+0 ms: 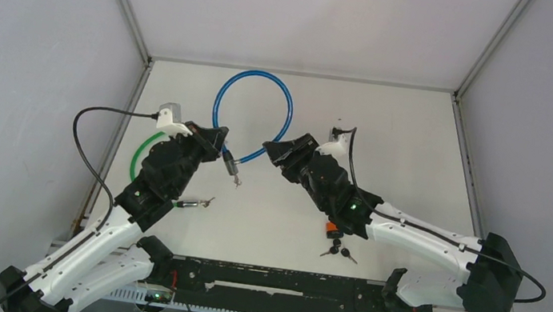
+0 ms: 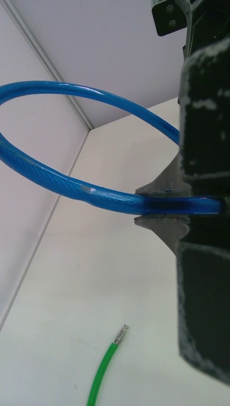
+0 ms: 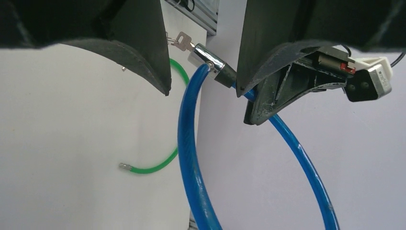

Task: Lock with the key
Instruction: Lock the lock.

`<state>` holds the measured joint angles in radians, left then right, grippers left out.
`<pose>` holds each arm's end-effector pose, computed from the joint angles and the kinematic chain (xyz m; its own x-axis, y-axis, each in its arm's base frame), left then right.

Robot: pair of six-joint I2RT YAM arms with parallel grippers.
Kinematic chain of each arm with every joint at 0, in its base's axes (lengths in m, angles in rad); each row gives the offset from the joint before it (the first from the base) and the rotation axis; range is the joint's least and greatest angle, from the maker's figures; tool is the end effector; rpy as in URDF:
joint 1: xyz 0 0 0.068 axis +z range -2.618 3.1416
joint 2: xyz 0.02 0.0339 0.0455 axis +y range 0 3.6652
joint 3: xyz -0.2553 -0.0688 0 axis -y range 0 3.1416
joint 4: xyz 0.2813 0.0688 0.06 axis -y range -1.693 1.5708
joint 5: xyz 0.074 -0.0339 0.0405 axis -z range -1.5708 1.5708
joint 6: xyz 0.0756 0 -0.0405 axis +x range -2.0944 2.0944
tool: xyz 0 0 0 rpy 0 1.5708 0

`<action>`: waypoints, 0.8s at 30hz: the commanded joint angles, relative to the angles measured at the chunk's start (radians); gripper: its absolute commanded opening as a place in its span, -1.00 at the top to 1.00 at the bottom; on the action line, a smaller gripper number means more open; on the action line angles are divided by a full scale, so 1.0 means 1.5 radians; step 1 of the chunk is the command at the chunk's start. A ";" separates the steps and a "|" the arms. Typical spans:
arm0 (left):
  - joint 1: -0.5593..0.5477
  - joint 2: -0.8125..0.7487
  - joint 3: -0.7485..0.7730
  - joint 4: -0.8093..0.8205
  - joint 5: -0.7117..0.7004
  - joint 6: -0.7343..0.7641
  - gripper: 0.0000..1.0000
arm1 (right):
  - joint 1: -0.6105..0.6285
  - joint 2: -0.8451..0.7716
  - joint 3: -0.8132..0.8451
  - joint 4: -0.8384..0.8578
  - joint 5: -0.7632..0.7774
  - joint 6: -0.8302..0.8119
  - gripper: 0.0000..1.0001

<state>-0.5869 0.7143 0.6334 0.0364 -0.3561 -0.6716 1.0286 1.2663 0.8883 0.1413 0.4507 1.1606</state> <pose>0.2286 -0.1204 0.3114 -0.1715 -0.5863 -0.7917 0.1563 0.7772 -0.6095 0.2166 0.2958 0.2757 -0.5550 0.6785 -0.4813 -0.1094 0.5141 0.8507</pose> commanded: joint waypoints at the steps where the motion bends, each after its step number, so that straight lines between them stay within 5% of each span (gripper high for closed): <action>1: 0.002 -0.016 -0.003 0.067 -0.004 0.005 1.00 | -0.013 -0.011 -0.002 0.049 0.002 -0.007 -0.22; 10: 0.003 -0.030 -0.006 0.065 0.011 0.009 1.00 | -0.047 0.066 0.016 0.089 -0.076 0.027 -0.19; 12: 0.004 -0.032 -0.006 0.062 0.015 0.009 1.00 | -0.048 0.077 0.023 0.097 -0.095 0.024 0.03; 16: 0.002 -0.035 -0.012 0.062 0.010 0.006 1.00 | -0.043 0.087 0.024 0.109 -0.117 0.026 1.00; 24: 0.002 -0.021 -0.024 0.076 0.007 -0.013 1.00 | -0.009 0.093 0.045 0.109 -0.130 0.021 1.00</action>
<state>-0.5846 0.6868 0.6003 0.0353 -0.3553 -0.6552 0.9756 1.4029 0.8875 0.2527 0.3069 1.2015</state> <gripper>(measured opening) 0.079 0.040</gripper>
